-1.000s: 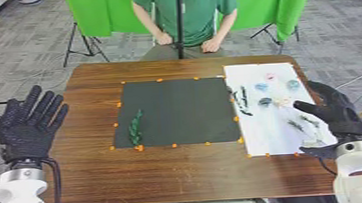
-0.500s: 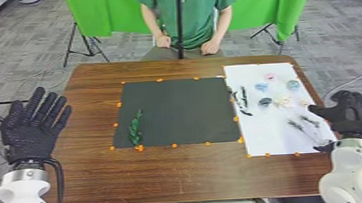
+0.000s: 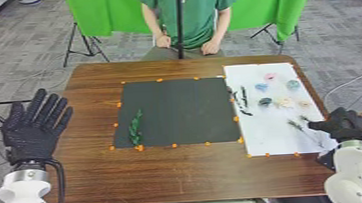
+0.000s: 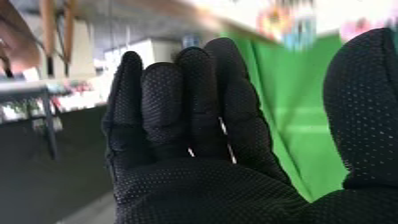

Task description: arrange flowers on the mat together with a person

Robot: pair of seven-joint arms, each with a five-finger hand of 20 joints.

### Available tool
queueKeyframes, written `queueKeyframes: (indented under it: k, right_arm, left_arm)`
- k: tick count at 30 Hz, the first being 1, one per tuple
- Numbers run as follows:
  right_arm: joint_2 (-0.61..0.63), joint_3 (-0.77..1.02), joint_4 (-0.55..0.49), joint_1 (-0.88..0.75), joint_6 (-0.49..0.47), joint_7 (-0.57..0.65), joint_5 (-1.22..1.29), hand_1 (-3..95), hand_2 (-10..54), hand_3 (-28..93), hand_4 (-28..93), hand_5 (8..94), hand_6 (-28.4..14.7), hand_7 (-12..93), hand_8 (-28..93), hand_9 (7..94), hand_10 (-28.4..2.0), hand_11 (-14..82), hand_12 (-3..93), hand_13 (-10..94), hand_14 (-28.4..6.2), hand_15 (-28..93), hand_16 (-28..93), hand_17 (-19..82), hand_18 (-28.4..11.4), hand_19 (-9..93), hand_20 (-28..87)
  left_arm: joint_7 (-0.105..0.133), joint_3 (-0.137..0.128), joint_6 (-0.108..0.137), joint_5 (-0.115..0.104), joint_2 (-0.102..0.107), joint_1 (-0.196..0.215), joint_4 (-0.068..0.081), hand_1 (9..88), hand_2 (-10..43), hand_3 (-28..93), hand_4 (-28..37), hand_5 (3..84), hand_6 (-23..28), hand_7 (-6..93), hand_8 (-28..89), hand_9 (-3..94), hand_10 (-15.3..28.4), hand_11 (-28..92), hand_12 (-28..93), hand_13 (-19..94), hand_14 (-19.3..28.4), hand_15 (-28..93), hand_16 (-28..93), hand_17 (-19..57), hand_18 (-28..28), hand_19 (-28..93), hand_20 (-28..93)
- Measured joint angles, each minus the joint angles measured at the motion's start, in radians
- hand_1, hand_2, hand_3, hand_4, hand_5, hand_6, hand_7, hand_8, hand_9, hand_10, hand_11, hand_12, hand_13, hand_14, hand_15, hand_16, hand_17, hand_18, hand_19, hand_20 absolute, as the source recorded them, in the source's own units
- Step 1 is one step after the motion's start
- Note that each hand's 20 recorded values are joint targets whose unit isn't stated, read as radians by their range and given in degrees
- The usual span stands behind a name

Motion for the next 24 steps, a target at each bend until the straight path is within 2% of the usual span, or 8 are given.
queueKeyframes:
  k: [5,7,9,11,13,24]
  right_arm:
    - [-0.012,-0.007,0.025,0.005,-0.015,-0.002,0.016,37.3,-9.5,75,-28,64.1,-2.3,26,-12,51.4,-17.2,57.3,42.7,40,-18.8,74,47,19,-21.2,70,30]
    - [-0.017,-0.017,0.034,0.011,-0.014,-0.001,0.016,42.8,-9.5,72,-27,65.4,-2.1,32,-1,53.7,-16.2,57.7,43.5,43,-18.2,74,48,20,-21.1,70,31]
    - [-0.020,-0.026,0.039,0.021,-0.002,0.001,0.013,46.3,-9.5,70,-28,66.1,-2.1,35,3,55.8,-15.4,55.5,48.2,44,-17.7,74,48,21,-21.0,70,32]
    - [-0.020,-0.041,0.046,0.030,0.025,0.003,0.007,49.7,-9.5,72,-28,66.3,-1.5,40,5,59.2,-13.9,48.7,56.8,46,-16.7,74,48,22,-20.5,70,33]
    - [-0.020,-0.062,0.056,0.037,0.064,0.004,0.001,51.7,-9.5,72,-27,67.1,-0.9,43,6,61.7,-13.1,45.7,60.1,47,-16.3,74,48,22,-20.4,70,33]
    - [-0.024,-0.100,0.049,0.048,0.137,0.049,-0.002,51.6,-9.2,73,-25,67.1,-0.5,45,9,65.1,-12.6,44.7,61.3,52,-16.2,74,47,25,-21.5,74,34]
  left_arm:
    - [-0.003,0.001,-0.001,0.000,0.000,0.000,0.001,25.3,16.6,72,-28.3,43.2,7.5,10.9,-9,37.7,14.8,18,8,28,14.4,30,-8,-5.5,14.8,38,12]
    - [-0.004,0.003,-0.001,0.000,0.000,0.000,0.002,25.3,16.6,72,-28.3,43.2,7.5,10.9,-9,37.7,14.7,18,8,28,14.5,30,-8,-5.5,14.8,38,12]
    - [-0.006,0.004,-0.001,0.000,0.000,0.000,0.002,25.3,16.7,71,-28.3,43.1,7.5,10.9,-9,37.7,14.8,18,8,28,14.5,30,-8,-5.5,14.8,38,12]
    - [-0.008,0.006,-0.001,0.000,-0.001,0.000,0.003,25.2,16.8,71,-28.3,43.0,7.4,10.9,-9,37.7,14.7,18,8,28,14.5,30,-8,-5.6,14.8,38,12]
    - [-0.010,0.006,-0.001,0.000,-0.001,-0.001,0.004,25.2,16.8,71,-28.3,43.0,7.4,10.9,-9,37.6,14.7,18,8,28,14.7,30,-8,-5.6,14.8,38,12]
    - [-0.012,0.009,-0.001,-0.004,-0.001,-0.001,0.006,25.0,16.9,72,-28.3,43.0,7.4,10.9,-9,37.6,14.8,18,8,28,14.9,30,-8,-5.8,14.9,38,12]
